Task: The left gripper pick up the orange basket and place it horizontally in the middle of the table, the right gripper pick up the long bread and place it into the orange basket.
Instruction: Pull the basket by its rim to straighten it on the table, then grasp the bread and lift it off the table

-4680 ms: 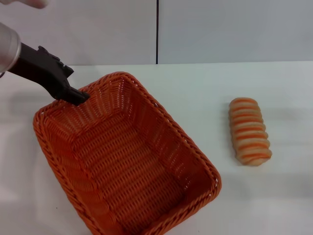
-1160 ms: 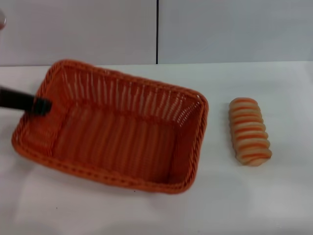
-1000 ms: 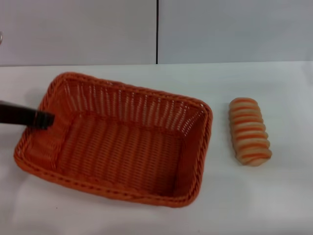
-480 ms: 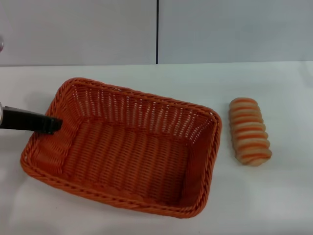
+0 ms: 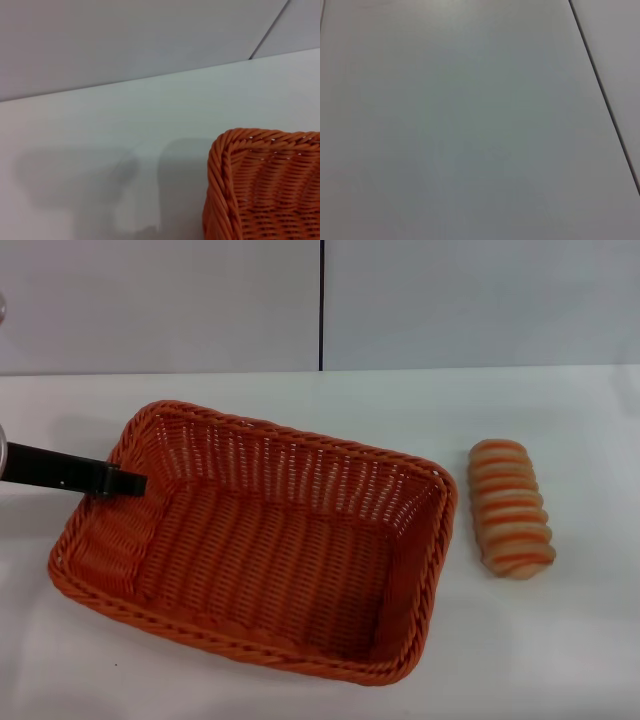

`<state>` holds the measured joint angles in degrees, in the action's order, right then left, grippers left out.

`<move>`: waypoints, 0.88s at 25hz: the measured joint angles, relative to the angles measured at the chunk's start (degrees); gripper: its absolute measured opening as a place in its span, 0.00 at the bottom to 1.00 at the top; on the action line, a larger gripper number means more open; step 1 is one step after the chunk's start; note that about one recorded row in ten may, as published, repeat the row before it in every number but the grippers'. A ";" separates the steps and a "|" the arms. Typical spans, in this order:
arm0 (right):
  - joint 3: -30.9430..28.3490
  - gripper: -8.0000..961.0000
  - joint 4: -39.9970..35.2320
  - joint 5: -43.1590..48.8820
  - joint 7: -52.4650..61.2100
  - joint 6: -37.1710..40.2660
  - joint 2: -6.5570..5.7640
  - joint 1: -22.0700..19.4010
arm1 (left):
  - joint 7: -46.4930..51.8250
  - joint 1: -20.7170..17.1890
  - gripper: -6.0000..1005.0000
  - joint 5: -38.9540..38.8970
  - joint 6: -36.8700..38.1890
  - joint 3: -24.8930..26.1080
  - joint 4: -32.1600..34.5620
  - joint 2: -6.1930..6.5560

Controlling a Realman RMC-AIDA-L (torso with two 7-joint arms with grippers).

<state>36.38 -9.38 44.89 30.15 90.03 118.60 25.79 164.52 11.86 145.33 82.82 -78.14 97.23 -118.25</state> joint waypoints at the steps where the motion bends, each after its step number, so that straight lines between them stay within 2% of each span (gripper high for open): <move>1: -0.10 0.64 0.03 -0.01 0.00 -0.01 0.01 0.10 | -0.26 0.41 0.36 -0.11 0.40 0.65 -0.43 0.03; 7: -0.24 0.64 0.15 -0.05 -0.01 -0.11 0.09 0.85 | -4.50 2.50 0.54 -5.15 3.75 7.98 -2.21 0.12; 14: -0.32 0.64 0.17 -0.07 -0.10 -1.33 0.20 1.75 | -15.94 3.30 0.81 -16.61 8.31 22.25 -5.18 0.19; 19: 0.22 0.64 0.03 -0.06 -0.10 -1.81 0.22 1.70 | -29.41 2.33 0.81 -28.76 9.30 33.54 -10.95 0.22; 22: 0.27 0.64 0.01 0.21 -0.10 -2.04 0.22 1.09 | -42.96 1.32 0.80 -39.52 9.80 41.67 -18.58 0.21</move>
<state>36.65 -9.36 45.10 30.05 87.99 118.83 26.87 121.56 13.18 105.81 92.63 -36.47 78.64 -118.04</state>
